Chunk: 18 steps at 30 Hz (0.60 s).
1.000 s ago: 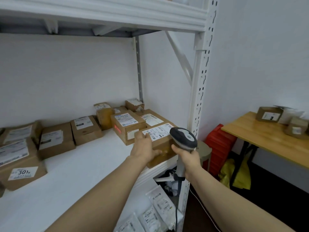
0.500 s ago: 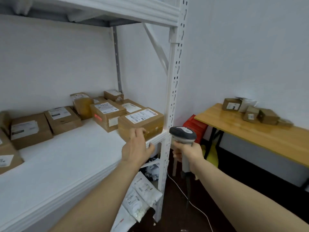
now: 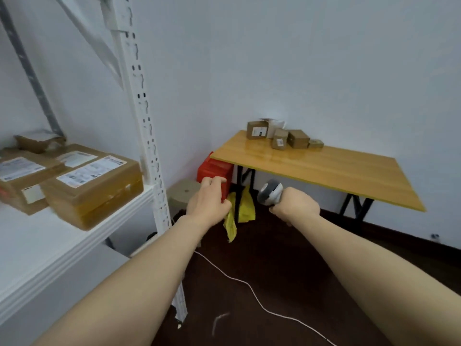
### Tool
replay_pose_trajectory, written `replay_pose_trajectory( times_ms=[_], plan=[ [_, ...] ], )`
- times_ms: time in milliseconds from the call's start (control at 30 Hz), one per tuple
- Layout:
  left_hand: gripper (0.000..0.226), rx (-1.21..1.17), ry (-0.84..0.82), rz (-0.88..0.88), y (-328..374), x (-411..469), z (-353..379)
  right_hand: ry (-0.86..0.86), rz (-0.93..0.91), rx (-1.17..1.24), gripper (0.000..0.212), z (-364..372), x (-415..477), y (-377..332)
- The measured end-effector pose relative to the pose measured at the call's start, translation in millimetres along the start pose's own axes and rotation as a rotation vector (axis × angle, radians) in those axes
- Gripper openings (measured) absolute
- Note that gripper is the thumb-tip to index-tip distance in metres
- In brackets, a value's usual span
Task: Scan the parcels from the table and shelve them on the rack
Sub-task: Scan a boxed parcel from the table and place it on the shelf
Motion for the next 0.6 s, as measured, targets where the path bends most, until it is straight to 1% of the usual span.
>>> replay_pose_trajectory(
  times_ms=[100,167,267,367,500,600],
  plan=[
    [0.056,0.016,-0.057,0.049,30,40,30,0.006,0.065,-0.096,0.02,-12,37,31],
    [0.058,0.029,-0.086,0.076,50,74,55,-0.034,0.094,-0.038,0.019,-18,70,53],
    [0.059,0.029,-0.121,0.086,83,135,97,-0.118,0.129,0.217,0.027,-27,133,91],
    [0.059,-0.006,-0.168,0.087,125,206,148,-0.147,0.119,0.463,0.028,-44,210,133],
    [0.061,-0.037,-0.254,0.069,181,297,214,-0.083,0.136,0.687,0.026,-76,311,190],
    [0.063,-0.05,-0.296,0.05,205,351,253,-0.029,0.158,0.881,0.025,-98,373,218]
  ],
)
Point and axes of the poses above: each hand's wrist, its own x-axis towards the middle knuckle, its own z-axis out of the palm, y = z × x, the point moved 8 cm from there along x, towards the middle knuckle, and after that the axes turned 3 degrees about z, right-handed, at the moved point
